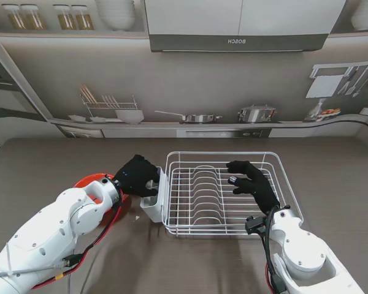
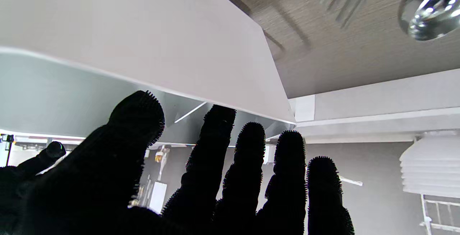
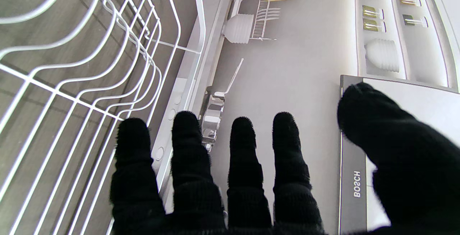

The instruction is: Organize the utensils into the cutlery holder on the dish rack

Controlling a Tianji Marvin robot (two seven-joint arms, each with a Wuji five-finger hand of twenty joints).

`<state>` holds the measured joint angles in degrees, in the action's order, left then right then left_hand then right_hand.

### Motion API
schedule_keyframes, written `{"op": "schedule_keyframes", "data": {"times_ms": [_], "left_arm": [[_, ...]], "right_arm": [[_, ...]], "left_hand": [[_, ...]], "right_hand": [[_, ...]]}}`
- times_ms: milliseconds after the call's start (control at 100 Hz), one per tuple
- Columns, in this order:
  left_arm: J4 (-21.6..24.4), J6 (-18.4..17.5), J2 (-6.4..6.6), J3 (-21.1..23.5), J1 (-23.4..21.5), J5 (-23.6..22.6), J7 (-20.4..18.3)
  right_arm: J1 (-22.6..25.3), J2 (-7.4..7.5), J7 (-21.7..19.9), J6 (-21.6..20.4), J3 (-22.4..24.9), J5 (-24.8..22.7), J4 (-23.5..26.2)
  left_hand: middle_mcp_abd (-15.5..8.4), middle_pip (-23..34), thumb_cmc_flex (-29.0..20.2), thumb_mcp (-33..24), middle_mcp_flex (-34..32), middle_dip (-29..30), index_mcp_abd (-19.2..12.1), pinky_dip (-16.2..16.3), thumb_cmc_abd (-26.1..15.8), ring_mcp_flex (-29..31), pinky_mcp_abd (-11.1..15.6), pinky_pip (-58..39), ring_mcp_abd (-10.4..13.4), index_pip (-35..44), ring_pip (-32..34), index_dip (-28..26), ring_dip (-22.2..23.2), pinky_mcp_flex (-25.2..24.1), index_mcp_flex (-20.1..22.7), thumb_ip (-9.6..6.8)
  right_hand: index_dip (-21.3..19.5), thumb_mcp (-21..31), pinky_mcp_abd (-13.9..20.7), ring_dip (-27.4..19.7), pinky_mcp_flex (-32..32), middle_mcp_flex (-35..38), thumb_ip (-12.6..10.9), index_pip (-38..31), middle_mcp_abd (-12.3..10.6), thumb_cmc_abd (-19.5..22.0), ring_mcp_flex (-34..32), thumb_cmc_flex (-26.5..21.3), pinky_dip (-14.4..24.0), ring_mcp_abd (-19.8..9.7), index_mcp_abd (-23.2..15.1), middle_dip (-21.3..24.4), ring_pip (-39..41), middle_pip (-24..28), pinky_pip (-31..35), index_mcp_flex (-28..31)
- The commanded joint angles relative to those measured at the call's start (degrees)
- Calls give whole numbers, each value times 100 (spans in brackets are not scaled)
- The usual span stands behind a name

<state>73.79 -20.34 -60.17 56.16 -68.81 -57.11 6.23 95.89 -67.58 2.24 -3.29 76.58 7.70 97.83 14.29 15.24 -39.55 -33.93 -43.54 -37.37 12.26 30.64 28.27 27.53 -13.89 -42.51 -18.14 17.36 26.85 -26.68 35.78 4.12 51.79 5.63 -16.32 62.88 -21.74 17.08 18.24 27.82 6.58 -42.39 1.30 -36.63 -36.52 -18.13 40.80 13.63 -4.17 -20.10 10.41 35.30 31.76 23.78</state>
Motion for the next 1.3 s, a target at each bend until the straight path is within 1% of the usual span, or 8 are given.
{"op": "schedule_keyframes", "data": {"times_ms": [0, 180, 490, 660, 800, 960, 1110, 1290], "left_arm": [[40, 5, 2, 29, -18, -27, -52], [126, 20, 7, 121, -74, -82, -43], [446, -10, 27, 454, -285, -164, -156], [950, 75, 43, 1011, -728, -334, -216], [1387, 228, 69, 1566, -1221, -573, -308], [1632, 419, 78, 2016, -1643, -702, -383], [1639, 475, 116, 2261, -1799, -837, -590], [1421, 497, 157, 2336, -1743, -943, -715]], "right_arm": [[29, -22, -87, 9, -14, 8, 17], [30, -22, -88, 14, -10, 13, 20], [30, -22, -91, 23, -9, 19, 24], [28, -22, -92, 26, -9, 21, 23], [29, -22, -95, 27, -12, 26, 24], [34, -17, -119, 29, -23, 33, 27], [40, -15, -131, 39, -31, 43, 32], [45, -15, -137, 54, -31, 54, 37]], "left_hand": [[91, -127, 252, 62, 149, 115, 47, -30, -171, -150, -108, 181, 25, -113, -196, 44, -107, -162, -121, -101], [133, -379, 328, 256, 231, 461, 5, 16, -239, -211, -135, 351, 36, -175, -509, 79, -310, -180, -196, -106], [153, -497, 506, 499, 275, 677, 35, 35, -329, -212, -161, 475, -3, -283, -650, 138, -381, -197, -323, -76], [161, -474, 449, 555, 212, 717, 5, 63, -430, -157, -159, 484, -19, -326, -651, 173, -381, -144, -360, -88], [158, -400, 301, 514, 70, 699, 56, 101, -468, -47, -173, 460, -14, -276, -582, 168, -348, -64, -244, -111], [138, -285, 150, 399, -63, 617, 141, 154, -463, 57, -186, 390, -33, -246, -452, 172, -282, -12, -176, -125], [125, -228, 74, 266, -114, 546, 247, 191, -416, 96, -182, 312, -36, -245, -361, 193, -235, -3, -153, -120], [118, -199, 30, 132, -142, 498, 317, 200, -401, 119, -177, 253, -39, -255, -298, 228, -208, -12, -136, -107]], "right_hand": [[64, -5, -48, 111, 47, 91, -11, -26, 36, 104, -172, 194, 86, -15, 6, 49, 0, -55, -55, 87], [63, -4, -50, 110, 46, 108, -12, -27, 44, 106, -167, 190, 86, -20, 13, 48, -3, -51, -55, 96], [62, 2, -51, 111, 52, 124, -11, -26, 50, 110, -179, 188, 84, -10, 12, 48, 0, -51, -55, 97], [62, -1, -56, 111, 51, 136, -12, -25, 56, 115, -182, 185, 83, -14, 18, 49, 0, -52, -55, 100], [63, 0, -57, 112, 52, 161, -12, -25, 59, 120, -196, 188, 82, -4, 22, 49, 3, -50, -55, 106], [64, 0, -65, 115, 58, 188, -12, -21, 69, 123, -212, 184, 81, 2, 18, 48, 8, -49, -53, 103], [64, -3, -73, 119, 66, 229, -12, -19, 68, 130, -238, 183, 79, 10, 22, 47, 16, -47, -51, 101], [63, -1, -76, 125, 69, 260, -13, -21, 83, 130, -263, 182, 76, 29, 22, 48, 27, -51, -50, 102]]}}
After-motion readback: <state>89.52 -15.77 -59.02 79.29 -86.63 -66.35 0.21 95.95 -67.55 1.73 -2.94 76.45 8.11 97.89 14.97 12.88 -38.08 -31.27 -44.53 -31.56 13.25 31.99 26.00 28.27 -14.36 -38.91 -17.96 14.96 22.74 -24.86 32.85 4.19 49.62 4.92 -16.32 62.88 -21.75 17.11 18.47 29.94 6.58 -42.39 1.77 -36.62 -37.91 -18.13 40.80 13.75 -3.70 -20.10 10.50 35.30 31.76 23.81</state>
